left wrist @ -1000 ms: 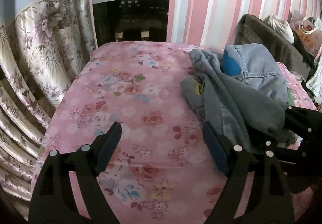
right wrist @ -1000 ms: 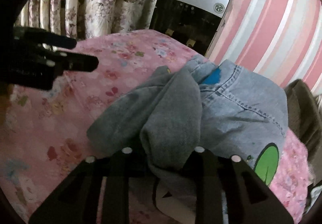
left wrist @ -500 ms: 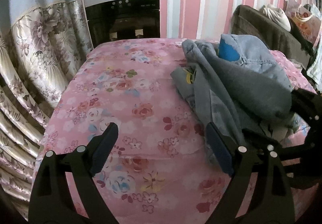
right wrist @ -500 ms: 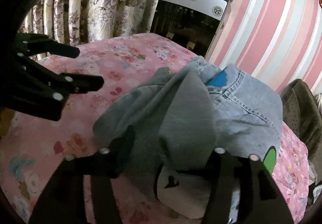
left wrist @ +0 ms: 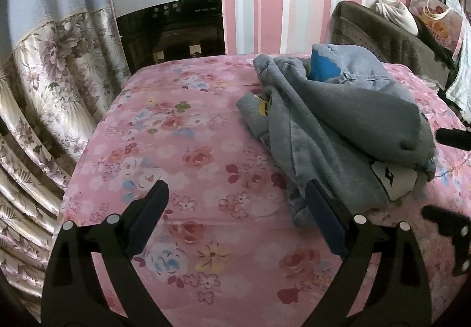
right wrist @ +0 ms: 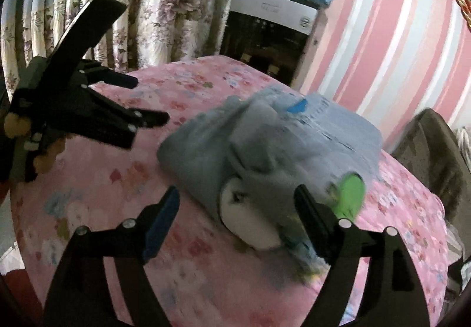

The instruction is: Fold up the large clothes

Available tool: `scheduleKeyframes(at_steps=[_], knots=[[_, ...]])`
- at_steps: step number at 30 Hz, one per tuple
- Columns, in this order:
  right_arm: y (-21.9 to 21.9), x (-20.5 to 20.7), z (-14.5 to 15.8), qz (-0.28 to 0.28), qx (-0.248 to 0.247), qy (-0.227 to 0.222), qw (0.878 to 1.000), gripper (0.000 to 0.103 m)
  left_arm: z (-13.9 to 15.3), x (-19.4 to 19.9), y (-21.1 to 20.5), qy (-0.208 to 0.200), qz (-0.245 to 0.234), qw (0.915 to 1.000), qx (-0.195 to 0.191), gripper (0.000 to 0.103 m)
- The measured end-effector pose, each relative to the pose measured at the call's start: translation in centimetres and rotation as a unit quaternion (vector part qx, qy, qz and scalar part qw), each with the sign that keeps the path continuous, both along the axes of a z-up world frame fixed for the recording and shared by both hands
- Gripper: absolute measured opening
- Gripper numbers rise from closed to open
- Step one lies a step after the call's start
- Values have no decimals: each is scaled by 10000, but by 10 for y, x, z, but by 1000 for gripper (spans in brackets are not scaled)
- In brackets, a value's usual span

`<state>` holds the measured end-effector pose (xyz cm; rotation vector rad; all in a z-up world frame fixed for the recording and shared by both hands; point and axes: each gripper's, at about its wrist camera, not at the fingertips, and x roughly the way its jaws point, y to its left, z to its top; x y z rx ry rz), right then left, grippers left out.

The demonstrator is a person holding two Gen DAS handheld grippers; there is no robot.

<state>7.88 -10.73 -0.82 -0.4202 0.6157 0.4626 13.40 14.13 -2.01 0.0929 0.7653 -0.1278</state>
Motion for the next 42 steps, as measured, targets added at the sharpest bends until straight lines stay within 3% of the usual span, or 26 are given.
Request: scheduleKeyframes(at_steps=[5,13,18,26,32,35,39,42], knots=[[-49,-5,15,-617,176,-178,9978,80,5,-3,-6,-25,-78,10000,-9,94],[-106,31,12,-1487,462,-91,9878,80,15,-1,-25,-82,-206,9998,-15,95],[-119,43,11,-1718,692,-92,9827,80,23,5,-39,-81,-255,9996,-46,96],[-128,61,10,-1897,877,-113,9779,80,52,27,-64,-66,-456,9977,-499,97],[-139,72,3,-1978,1035,23,9748,80,43,43,-105,112,-791,9967,-166,97],[-142,77,-3,-1945,1180,161,9736,80,23,53,-110,512,-927,9939,-301,87],[-139,87,-11,-1783,1464,450,9720,80,3,60,-99,988,-1075,9860,-810,54],[-135,94,-19,-1641,1646,661,9704,80,-3,59,-96,997,-1088,9857,-810,32]])
